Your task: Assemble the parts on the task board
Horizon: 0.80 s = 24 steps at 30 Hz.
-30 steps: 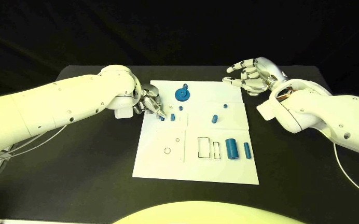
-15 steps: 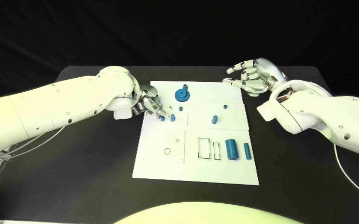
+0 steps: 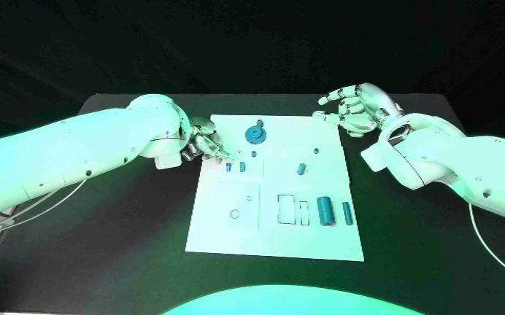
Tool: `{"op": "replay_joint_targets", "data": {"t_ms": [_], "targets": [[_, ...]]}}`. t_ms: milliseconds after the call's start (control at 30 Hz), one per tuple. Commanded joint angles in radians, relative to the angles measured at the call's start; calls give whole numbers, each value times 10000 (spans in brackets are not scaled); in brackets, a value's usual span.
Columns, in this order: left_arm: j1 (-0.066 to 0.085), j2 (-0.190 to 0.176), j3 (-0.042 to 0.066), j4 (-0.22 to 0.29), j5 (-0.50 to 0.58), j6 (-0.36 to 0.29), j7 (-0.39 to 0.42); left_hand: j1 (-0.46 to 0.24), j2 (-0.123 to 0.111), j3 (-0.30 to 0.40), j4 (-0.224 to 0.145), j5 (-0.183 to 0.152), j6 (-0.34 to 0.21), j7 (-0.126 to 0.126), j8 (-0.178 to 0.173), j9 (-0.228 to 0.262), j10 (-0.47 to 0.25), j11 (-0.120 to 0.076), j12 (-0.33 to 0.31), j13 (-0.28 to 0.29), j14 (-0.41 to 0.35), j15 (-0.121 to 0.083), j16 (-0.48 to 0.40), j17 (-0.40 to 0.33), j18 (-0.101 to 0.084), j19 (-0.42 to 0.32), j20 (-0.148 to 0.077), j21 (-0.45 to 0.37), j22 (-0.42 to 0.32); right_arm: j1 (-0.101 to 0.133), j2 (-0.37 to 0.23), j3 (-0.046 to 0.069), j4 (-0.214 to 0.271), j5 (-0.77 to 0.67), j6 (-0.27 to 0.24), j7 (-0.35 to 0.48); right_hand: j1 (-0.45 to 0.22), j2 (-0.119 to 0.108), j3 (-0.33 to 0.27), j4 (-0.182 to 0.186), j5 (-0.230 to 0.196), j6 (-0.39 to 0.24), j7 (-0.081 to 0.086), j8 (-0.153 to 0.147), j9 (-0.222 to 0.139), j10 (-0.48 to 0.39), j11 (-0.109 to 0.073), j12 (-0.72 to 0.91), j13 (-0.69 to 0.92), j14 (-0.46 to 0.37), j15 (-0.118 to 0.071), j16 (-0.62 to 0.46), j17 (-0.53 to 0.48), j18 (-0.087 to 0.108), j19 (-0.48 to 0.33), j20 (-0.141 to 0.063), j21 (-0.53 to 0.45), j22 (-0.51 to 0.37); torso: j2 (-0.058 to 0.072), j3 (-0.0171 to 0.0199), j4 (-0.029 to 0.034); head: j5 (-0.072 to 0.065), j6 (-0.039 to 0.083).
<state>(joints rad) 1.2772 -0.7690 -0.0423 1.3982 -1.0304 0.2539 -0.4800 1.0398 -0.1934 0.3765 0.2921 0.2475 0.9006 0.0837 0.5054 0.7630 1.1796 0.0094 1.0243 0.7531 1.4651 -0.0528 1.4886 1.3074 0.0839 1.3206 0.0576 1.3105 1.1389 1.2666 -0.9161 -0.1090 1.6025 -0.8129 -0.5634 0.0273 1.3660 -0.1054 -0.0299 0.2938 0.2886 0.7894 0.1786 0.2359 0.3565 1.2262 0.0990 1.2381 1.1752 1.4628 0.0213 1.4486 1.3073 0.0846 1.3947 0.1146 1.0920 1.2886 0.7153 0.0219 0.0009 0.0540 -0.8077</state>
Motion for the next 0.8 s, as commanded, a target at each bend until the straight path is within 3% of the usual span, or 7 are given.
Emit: {"op": "replay_joint_targets", "data": {"t_ms": [33, 167, 233, 300, 367, 467, 800], "targets": [[3, -128, 80, 201, 686, -841, 665, 256, 34, -115, -3, 58, -245, 100, 9, 39, -505, 105, -330, -456, 409, 105, -329, 1055, 231, -403, 90, -451, -630, -10, -6, 3, 5, -71, 48, 113, -9, 79, -22, -20, 41, 86, -9, 34, -8, -23, -65, 41, -9, 435, -69, -49, 792, 105, 33, 0, -68, -15, -7, 9, 8, -21, 23], [5, -320, 157, 469, 852, -1819, 1640, 766, 128, -123, 4, 206, -753, 293, 118, 102, -1448, 296, -889, -1131, -209, 288, -1211, -2, 552, -1422, 244, -1723, -2265, -12, -12, 3, -5, -71, 38, 114, -9, 79, -22, -20, 41, 86, -9, 34, -8, -23, -65, 41, -9, 435, -69, -49, 792, 105, 33, 0, -68, -15, -7, 10, 14, -31, 51], [5, -386, 179, 612, 894, -2440, 2293, 1320, 116, 127, -20, 214, -1161, 442, 160, 56, -2033, 450, -1161, -1324, -1008, 437, -2231, -1139, 872, -2545, 351, -3187, -4031, -13, -13, 3, -12, -71, 30, 117, -9, 79, -22, -20, 41, 86, -9, 34, -8, -23, -65, 41, -9, 435, -69, -49, 792, 105, 33, 0, -68, -15, -10, 12, 18, -43, 79], [0, -416, 186, 744, 797, -3003, 2906, 1894, 1, 368, -38, 212, -1359, 537, 200, -32, -2348, 541, -1308, -1488, -1599, 523, -2940, -1908, 990, -3036, 420, -4010, -4867, -13, -14, 3, -16, -70, 21, 123, -9, 79, -22, -20, 41, 86, -9, 34, -8, -23, -65, 41, -9, 435, -69, -49, 792, 105, 33, 0, -68, -15, -5, 8, 12, -61, 122], [-16, -432, 172, 879, 518, -3510, 3476, 2426, -127, 675, -80, 198, -1600, 687, 65, -266, -2854, 701, -1622, -1733, -2751, 681, -4273, -3307, 971, -3263, 554, -4489, -5141, -14, -15, 3, -22, -70, 11, 130, -9, 79, -22, -20, 41, 86, -9, 34, -8, -23, -65, 41, -9, 435, -69, -49, 792, 105, 33, 0, -68, -15, 2, 3, 6, -65, 135], [-67, -445, 96, 1077, -159, -4222, 4290, 3072, -396, 940, -122, 152, -1860, 839, -114, -647, -3505, 899, -2025, -2109, -3479, 847, -4893, -4009, 971, -3366, 705, -4956, -5422, -14, -15, 3, -40, -42, 0, 148, -7, 85, -19, -22, 45, 85, -9, 35, -10, -32, -65, 34, -22, 425, -69, -71, 761, 108, 28, 0, -90, -26, 5, -2, 3, -81, 174], [-537, -233, -155, 1250, -2819, -5371, 5392, 4071, -754, 936, -290, 104, -2236, 833, -259, -1555, -4377, 1043, -3087, -3281, -3684, 971, -4486, -4137, 985, -3241, 811, -5047, -5438, -24, -16, 3, -84, -9, -18, 205, 0, 88, -15, -25, 47, 84, -9, 35, -11, -54, -65, 14, -46, 419, -69, -81, 747, 113, 20, 0, -115, -39, -2, -6, 10, -131, 261]]}}
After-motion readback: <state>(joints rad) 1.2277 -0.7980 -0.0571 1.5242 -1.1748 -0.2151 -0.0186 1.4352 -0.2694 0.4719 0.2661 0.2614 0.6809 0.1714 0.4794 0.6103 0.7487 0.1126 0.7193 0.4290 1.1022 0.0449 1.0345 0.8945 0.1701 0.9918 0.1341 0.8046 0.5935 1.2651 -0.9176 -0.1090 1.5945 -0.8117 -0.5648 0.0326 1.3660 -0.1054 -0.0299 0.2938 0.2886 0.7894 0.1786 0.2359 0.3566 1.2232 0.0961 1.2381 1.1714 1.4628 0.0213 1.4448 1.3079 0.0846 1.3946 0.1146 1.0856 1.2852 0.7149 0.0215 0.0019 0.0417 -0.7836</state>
